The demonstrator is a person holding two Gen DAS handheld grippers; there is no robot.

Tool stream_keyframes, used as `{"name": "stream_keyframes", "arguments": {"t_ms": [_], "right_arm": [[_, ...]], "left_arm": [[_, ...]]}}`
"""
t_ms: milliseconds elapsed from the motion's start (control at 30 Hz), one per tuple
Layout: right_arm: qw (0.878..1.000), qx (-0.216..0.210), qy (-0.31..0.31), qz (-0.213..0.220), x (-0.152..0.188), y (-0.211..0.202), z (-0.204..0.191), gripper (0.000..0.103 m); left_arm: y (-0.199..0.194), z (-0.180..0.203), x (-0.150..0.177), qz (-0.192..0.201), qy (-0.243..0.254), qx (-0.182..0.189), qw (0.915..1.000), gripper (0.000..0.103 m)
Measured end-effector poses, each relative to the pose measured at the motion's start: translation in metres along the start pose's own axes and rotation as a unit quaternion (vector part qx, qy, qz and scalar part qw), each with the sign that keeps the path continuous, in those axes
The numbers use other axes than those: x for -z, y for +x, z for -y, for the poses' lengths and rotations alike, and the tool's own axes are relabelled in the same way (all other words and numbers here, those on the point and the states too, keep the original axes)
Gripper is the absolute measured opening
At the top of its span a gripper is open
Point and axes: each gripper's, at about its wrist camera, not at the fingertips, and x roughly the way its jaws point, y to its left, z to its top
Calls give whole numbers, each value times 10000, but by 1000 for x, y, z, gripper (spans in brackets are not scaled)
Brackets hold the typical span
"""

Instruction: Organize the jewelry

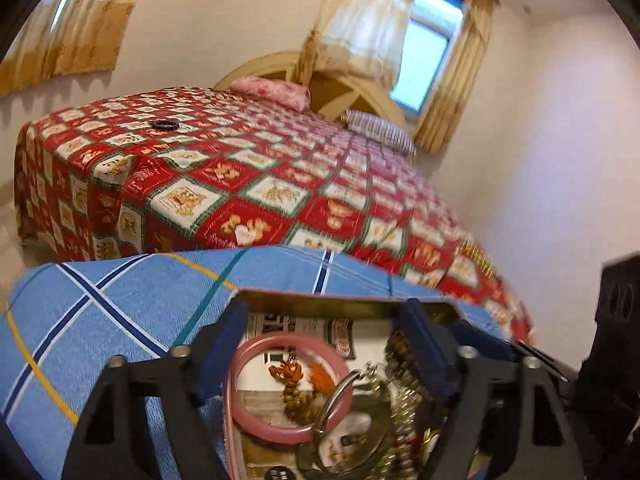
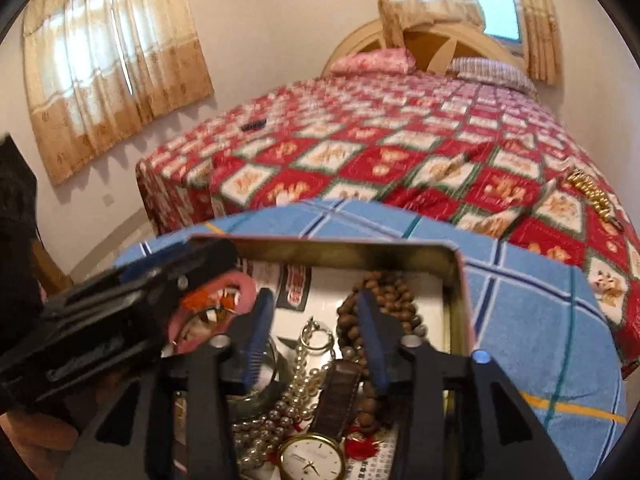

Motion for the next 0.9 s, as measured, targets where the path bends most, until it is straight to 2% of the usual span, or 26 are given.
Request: {"name": "stream_keyframes", "arguments": {"t_ms": [67,133,233,467,567,733,900], "right_arm": [[9983,291,140,482,-3,-21,8,66],[9932,670,399,865,-5,-39,18,71],[9869,943,719,1095,-1,-58,32,76],[9885,1037,816,738,22,-72,31,84],[9884,1089,807,680,33,-83,27,86],[9878,1173,824,613,52,-101,22,86],[9867,1222,909,575,66,-121,21,88]], "left_arm": [[-9,-1,-4,107,-79,-84,9999,82],[-18,2,-4,259,19,-379,9989,82],[-33,6,5,358,102,-741,9966,82],[-48,32,43,109,543,-1339,9894,83],[-55,45,58,44,726,-1428,9871,83],[-70,56,77,-17,690,-1443,9871,83],[-84,66,93,-103,666,-1677,9835,83]]}}
